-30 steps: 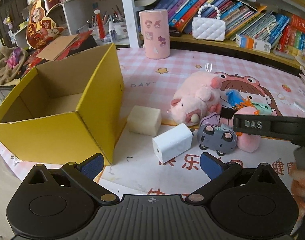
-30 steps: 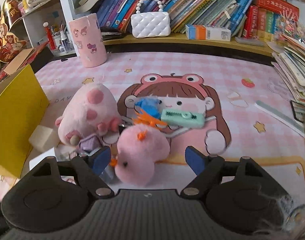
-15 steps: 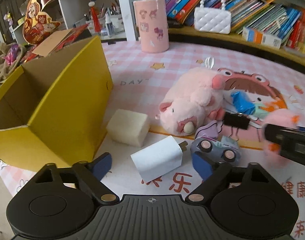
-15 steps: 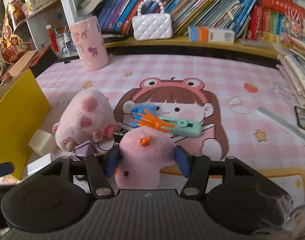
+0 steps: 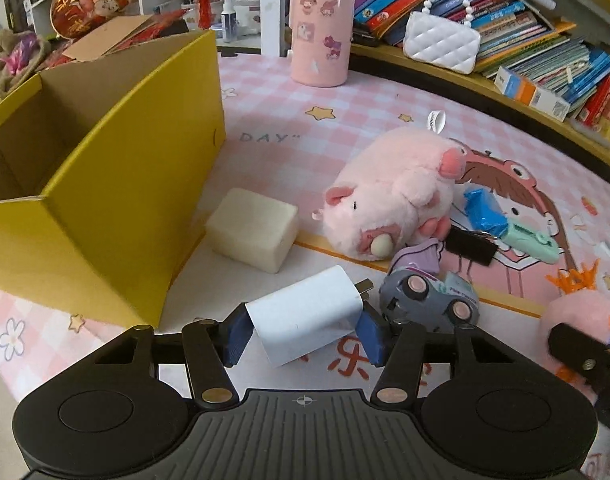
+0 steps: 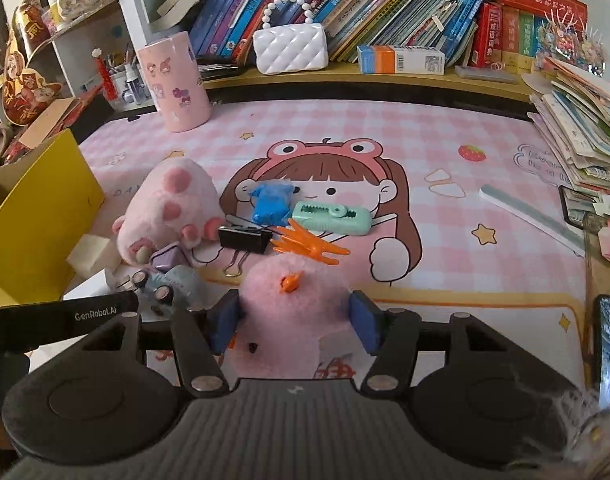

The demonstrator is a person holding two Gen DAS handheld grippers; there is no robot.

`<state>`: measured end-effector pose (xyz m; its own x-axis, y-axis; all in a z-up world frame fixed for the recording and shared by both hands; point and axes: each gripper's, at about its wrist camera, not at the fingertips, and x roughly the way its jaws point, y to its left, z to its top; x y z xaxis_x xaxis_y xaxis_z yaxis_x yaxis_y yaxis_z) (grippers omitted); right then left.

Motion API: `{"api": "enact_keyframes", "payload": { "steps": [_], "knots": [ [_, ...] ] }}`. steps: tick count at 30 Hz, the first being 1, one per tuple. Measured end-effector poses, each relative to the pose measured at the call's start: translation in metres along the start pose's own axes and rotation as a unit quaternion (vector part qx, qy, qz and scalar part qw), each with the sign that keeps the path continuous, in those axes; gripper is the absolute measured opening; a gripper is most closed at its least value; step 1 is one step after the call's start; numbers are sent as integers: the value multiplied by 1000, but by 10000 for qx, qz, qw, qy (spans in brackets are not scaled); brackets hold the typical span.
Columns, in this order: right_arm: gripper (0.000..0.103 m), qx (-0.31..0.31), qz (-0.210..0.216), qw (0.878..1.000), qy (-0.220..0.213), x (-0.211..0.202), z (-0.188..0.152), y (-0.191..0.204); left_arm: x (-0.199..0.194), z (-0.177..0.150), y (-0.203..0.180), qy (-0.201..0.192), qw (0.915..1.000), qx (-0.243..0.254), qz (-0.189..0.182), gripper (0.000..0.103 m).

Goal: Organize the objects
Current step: 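Carry the white charger and pink chick over the yellow box with both grippers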

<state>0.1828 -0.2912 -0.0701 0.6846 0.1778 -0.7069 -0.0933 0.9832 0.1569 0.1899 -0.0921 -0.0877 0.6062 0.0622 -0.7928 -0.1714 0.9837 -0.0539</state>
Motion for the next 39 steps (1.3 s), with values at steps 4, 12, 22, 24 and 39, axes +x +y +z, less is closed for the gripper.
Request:
{"api": "enact_keyframes", "payload": {
  "steps": [4, 12, 22, 24, 39],
  "knots": [
    [56, -68, 68, 10000, 1, -8, -6, 8, -22, 1, 8, -133, 9998, 7, -147, 55],
    [57, -321, 257, 9991, 58, -25, -24, 35, -65, -7, 28, -436, 9984, 123, -347, 55],
    [57, -620, 365, 9973, 111, -41, -42, 88, -92, -24, 74, -597, 9973, 92, -419, 55],
    [57, -684, 387, 9969, 88, -44, -45, 102, -99, -26, 88, -641, 9969, 90, -440, 55],
    [57, -953, 446, 9942, -241, -80, -70, 220, -140, -37, 199, -973, 9936, 38, -573, 55]
  ]
}}
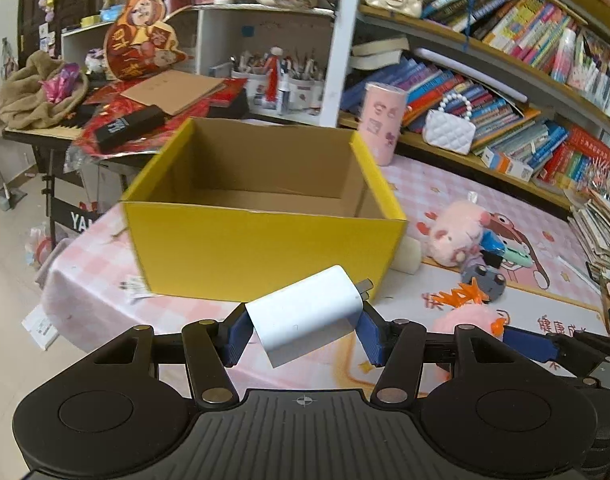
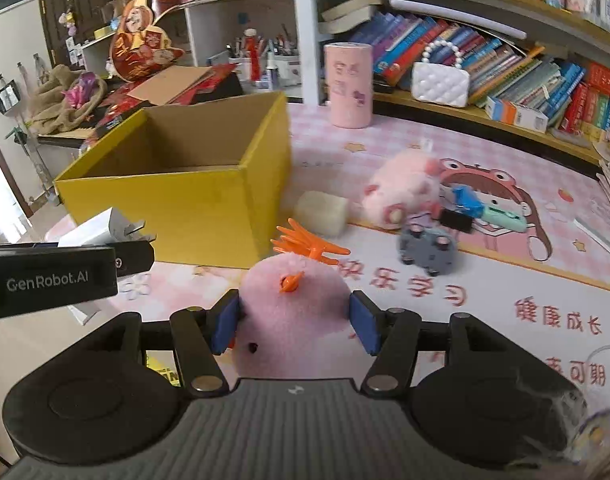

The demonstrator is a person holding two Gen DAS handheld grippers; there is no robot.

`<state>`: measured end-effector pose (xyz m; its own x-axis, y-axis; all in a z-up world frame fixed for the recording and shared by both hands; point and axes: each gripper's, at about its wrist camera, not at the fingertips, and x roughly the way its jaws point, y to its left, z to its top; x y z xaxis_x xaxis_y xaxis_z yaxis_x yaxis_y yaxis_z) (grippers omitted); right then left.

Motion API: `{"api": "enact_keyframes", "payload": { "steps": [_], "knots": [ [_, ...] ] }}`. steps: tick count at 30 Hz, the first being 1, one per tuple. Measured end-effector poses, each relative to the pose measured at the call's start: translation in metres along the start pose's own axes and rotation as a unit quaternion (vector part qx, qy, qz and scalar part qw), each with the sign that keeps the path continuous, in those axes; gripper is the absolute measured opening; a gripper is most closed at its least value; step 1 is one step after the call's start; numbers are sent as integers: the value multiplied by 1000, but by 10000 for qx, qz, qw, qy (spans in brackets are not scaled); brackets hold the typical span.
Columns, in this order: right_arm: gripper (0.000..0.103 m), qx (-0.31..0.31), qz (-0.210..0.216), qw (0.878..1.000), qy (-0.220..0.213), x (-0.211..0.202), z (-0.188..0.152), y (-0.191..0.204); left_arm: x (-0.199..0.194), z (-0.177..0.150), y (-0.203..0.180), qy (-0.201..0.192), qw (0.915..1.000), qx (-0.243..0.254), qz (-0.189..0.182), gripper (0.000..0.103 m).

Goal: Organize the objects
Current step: 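Carry the white charger and pink chick over the yellow box with both grippers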

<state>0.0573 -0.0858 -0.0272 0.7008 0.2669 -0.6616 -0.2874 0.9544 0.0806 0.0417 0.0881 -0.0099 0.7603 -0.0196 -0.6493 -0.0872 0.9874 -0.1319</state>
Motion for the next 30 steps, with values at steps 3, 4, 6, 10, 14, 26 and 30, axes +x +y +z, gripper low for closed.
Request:
{"api": "enact_keyframes", "payload": {
  "steps": [3, 4, 6, 10, 14, 26, 30],
  "knots": [
    [57, -57, -2, 10000, -52, -4, -2, 22, -8, -2, 18, -61, 10000, -31, -4, 55],
    [57, -72, -4, 9999, -71, -5, -2, 28, -10, -3, 22, -78, 10000, -42, -12, 55],
    [57, -106, -11, 9999, -108, -7, -3, 41, -16, -5, 32, -122, 9999, -57, -24, 55],
    [57, -142, -40, 9998, -105, -11, -6, 61, -24, -8, 48, -172, 9998, -62, -51, 55],
    [57, -154, -85, 9998, -101, -14, -9, 77, -28, -11, 61, -121, 9998, -40, -118, 55],
    [57, -45, -222, 9997, -106, -20, -15, 110, -40, -10, 89, -203, 9994, 141, -242, 55],
    [57, -105, -233, 9995, -164, -20, -9, 116, -40, 0, 91, -294, 9991, 192, -239, 55]
  ]
}}
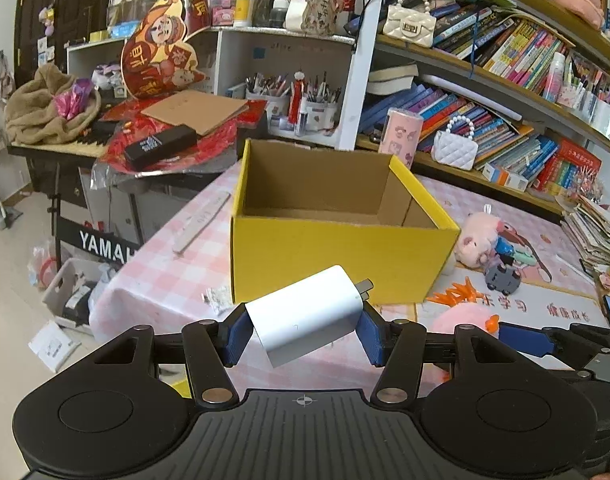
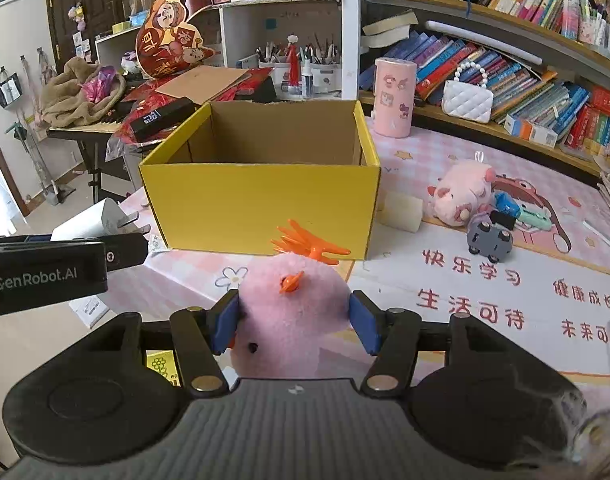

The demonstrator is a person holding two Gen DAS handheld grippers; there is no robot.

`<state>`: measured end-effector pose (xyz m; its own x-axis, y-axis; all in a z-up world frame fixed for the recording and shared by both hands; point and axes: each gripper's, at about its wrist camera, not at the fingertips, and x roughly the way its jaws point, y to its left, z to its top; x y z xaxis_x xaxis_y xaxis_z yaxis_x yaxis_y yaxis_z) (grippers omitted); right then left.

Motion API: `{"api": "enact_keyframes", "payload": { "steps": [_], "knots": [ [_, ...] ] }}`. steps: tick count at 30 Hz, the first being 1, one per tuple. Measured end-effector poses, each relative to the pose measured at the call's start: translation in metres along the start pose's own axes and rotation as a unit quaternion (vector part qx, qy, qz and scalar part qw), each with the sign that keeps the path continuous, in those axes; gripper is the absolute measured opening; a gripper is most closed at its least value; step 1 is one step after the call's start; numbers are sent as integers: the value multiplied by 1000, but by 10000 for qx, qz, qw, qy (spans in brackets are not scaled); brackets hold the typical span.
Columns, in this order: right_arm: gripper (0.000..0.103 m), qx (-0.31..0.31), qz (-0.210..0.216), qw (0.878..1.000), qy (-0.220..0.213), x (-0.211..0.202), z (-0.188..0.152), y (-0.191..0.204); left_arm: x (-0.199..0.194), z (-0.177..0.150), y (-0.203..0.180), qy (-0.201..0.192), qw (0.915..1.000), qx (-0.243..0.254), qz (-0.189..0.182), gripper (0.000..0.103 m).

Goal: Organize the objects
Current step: 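Carry the white charger and pink chick over the yellow box with both grippers, then open the right gripper dropping the pink chick while the left releases the charger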

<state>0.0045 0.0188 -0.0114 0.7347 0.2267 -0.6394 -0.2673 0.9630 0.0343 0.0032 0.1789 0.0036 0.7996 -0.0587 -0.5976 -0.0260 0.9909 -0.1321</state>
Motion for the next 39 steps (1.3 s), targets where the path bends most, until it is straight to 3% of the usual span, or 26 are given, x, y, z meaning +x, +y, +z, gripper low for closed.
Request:
{"api": "enact_keyframes", "payload": {
  "steps": [10, 16, 23, 27, 30, 39],
  "knots": [
    [57, -136, 72, 9993, -344, 21, 47, -1, 21, 51, 1, -402, 9991, -7, 118, 55],
    [57, -246, 157, 9984, -493, 54, 90, -11, 52, 83, -4, -475, 9985, 0, 273, 55],
    [56, -553, 258, 9975, -359, 109, 128, -20, 104, 109, -6, -207, 9986, -201, 435, 55],
    [37, -899, 257, 9956, -68, 148, 143, -23, 136, 114, -6, 83, 9984, -330, 459, 55],
    [29, -1157, 299, 9925, 241, 176, 150, -26, 159, 112, -8, 395, 9974, -296, 531, 55],
    [27, -1418, 303, 9876, 603, 207, 145, -34, 185, 101, -13, 805, 9941, -173, 699, 55]
  ]
}}
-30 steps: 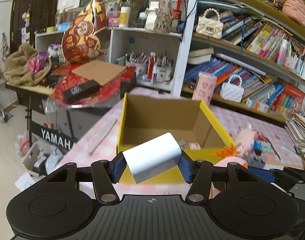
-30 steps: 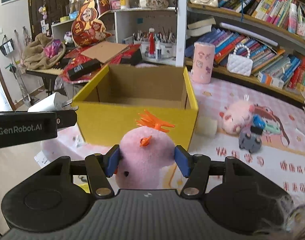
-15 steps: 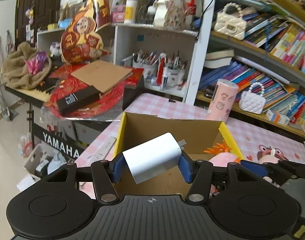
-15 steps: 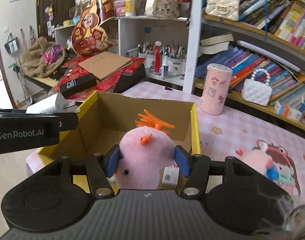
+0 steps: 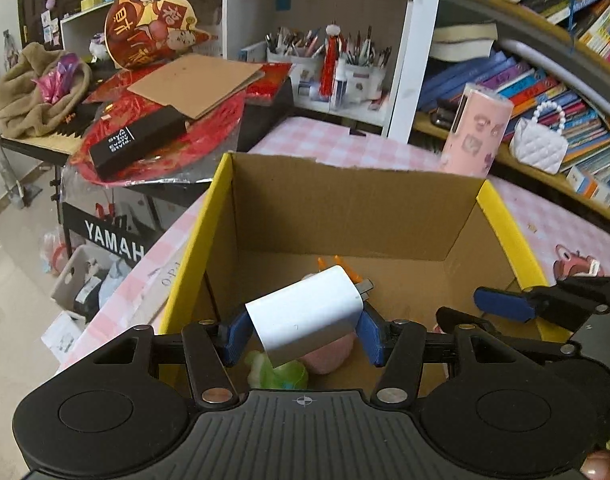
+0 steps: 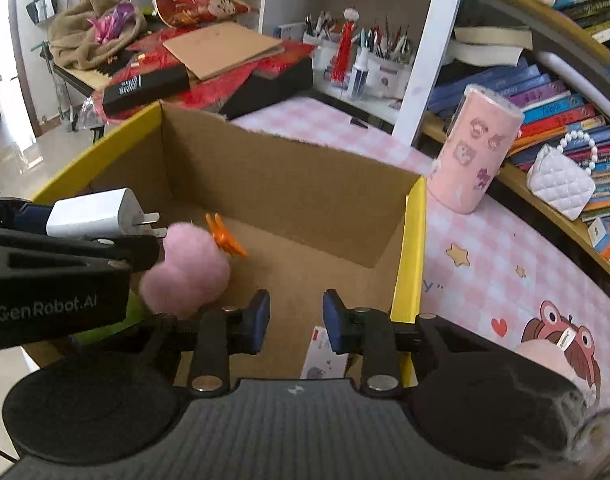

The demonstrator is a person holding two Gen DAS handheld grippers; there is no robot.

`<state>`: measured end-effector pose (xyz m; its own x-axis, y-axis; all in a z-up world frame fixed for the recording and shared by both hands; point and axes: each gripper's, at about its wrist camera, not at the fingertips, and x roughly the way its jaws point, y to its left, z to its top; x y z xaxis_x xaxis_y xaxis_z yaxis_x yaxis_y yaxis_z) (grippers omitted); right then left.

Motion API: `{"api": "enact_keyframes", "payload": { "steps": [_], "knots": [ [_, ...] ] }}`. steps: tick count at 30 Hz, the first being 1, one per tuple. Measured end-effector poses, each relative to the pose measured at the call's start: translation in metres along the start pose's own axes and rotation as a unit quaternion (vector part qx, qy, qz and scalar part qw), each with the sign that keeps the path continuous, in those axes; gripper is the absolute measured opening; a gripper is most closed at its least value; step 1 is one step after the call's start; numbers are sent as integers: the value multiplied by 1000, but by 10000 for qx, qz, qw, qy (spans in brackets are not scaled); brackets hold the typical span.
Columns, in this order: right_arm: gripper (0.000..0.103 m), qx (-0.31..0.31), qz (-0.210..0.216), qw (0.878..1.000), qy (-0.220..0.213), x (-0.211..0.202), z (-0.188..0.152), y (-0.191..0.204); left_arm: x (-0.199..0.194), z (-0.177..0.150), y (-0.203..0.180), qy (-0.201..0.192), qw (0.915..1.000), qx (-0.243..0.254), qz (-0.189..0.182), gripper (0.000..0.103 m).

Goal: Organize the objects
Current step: 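Open the right gripper dropping the pink chick while the left releases the charger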

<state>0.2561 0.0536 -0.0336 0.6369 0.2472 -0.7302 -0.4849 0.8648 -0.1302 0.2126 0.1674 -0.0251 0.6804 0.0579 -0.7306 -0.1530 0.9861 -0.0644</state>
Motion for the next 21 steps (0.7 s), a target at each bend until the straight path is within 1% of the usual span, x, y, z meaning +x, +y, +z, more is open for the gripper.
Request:
{"api": "enact_keyframes", "payload": {
  "steps": [3, 4, 5, 6, 8, 10, 13, 14, 19, 21],
  "knots": [
    [28, -180, -39, 9998, 7, 1, -3, 4, 1, 0, -3, -22, 10000, 63, 67, 56],
    [28, -196, -44, 9998, 10, 1, -3, 4, -1, 0, -4, -53, 9999, 94, 83, 60],
    [28, -194, -38, 9998, 9, 0, -3, 4, -2, 1, -5, -80, 9999, 115, 98, 67],
    [28, -170, -38, 9998, 4, -1, -3, 4, -6, 2, -6, -162, 9997, 138, 95, 69],
    [32, -141, -83, 9999, -42, -6, -5, 3, -17, 3, -7, -377, 9991, 160, 83, 79],
    [34, -113, -110, 9998, -118, -12, -6, 1, -30, 4, -8, -604, 9980, 176, 115, 84],
    [37, 26, -132, 9995, -283, -27, -9, -1, -51, 5, -8, -896, 9957, 200, 96, 87],
    [41, 89, -147, 9992, -374, -35, -10, -1, -59, 4, -8, -989, 9949, 195, 77, 88],
    [45, 395, -198, 9958, -807, -72, -15, 3, -96, -4, -6, -1359, 9905, 199, 5, 92],
    [50, 481, -235, 9939, -965, -87, -19, 7, -111, -11, -3, -1503, 9884, 195, 3, 95]
  ]
}}
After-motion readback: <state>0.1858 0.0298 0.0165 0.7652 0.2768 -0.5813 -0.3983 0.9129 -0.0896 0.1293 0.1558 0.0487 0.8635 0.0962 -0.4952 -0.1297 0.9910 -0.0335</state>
